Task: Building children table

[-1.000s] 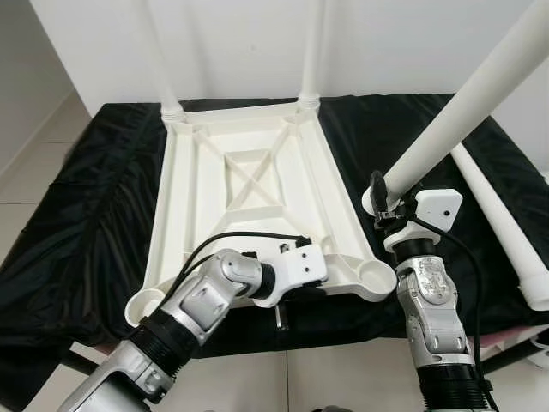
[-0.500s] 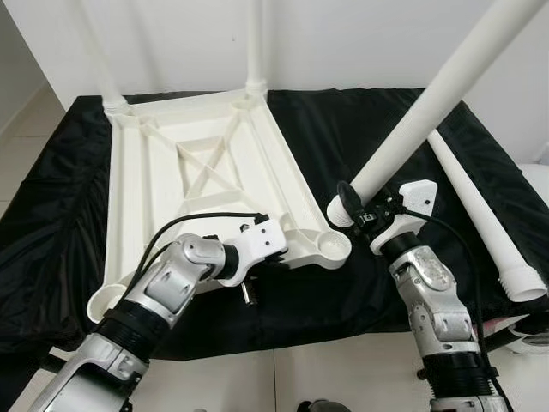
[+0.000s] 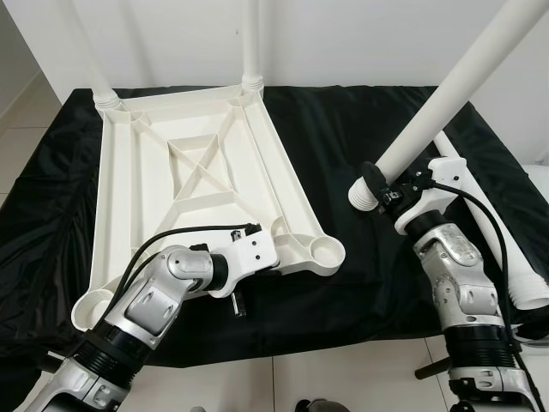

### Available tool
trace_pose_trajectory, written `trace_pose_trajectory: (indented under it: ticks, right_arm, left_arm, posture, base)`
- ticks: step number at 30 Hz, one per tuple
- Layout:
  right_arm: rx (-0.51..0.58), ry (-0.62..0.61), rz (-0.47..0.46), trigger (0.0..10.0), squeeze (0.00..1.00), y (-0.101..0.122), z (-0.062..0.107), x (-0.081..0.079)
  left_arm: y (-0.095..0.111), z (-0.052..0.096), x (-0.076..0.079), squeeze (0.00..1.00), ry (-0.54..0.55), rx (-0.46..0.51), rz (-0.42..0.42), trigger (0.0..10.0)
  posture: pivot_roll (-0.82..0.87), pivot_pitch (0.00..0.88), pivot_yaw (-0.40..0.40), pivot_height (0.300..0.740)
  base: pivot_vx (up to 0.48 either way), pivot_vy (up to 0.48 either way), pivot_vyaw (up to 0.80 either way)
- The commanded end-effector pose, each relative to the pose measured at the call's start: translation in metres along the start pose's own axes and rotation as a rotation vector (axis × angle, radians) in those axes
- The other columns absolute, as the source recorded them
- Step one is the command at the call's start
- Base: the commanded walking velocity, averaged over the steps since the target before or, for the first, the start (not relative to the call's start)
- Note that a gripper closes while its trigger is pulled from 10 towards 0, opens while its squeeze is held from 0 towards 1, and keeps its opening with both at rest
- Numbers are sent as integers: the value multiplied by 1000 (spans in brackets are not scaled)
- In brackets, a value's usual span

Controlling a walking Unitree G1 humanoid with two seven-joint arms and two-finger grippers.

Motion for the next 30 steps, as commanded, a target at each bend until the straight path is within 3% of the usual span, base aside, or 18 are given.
trace_pose_trajectory:
  ticks: [1,4,6,7,11,23,30]
  right_arm:
    - [0,82,-40,10000,0,-2,5,-8]
    - [-20,187,-96,10000,0,-5,13,-19]
    - [-20,187,-96,10000,0,-5,13,-19]
    - [-41,271,-141,10000,0,-6,21,-29]
    - [-84,366,-171,10000,0,-9,30,-43]
    - [-203,557,-190,10000,0,-17,51,-68]
    - [-262,604,-187,10000,0,-21,58,-72]
  left_arm:
    - [-12,-6,18,0,-22,-27,29,10000]
    - [-1,-7,18,0,-11,4,2,10000]
    - [-1,-7,18,0,-11,4,2,10000]
    - [7,-7,20,0,-10,27,-14,10000]
    - [9,-9,27,0,-31,28,-33,10000]
    - [10,-14,38,0,-60,20,-66,10000]
    - [9,-15,37,0,-50,8,-90,10000]
  posture:
    - [-55,65,-27,740]
    - [-58,72,-26,740]
    - [-58,72,-26,740]
    - [-58,76,-27,740]
    - [-67,85,-22,740]
    - [-72,90,-19,740]
    - [-72,96,-19,740]
  base:
    - [0,0,0]
    - [0,0,0]
    - [0,0,0]
    - [0,0,0]
    - [0,0,0]
    - [0,0,0]
    - [0,0,0]
Point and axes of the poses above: a point about 5 cm out from each wrist's last joint towards the gripper, its own z axis pointing back from the gripper into the wrist, its own y axis along the axis of the wrist's last joint, x = y × z, the point moved 6 cm from there along -z, pointing out of the wrist towards the gripper, and after that the axes turned 13 degrees about -z, right-handed, at the moved point
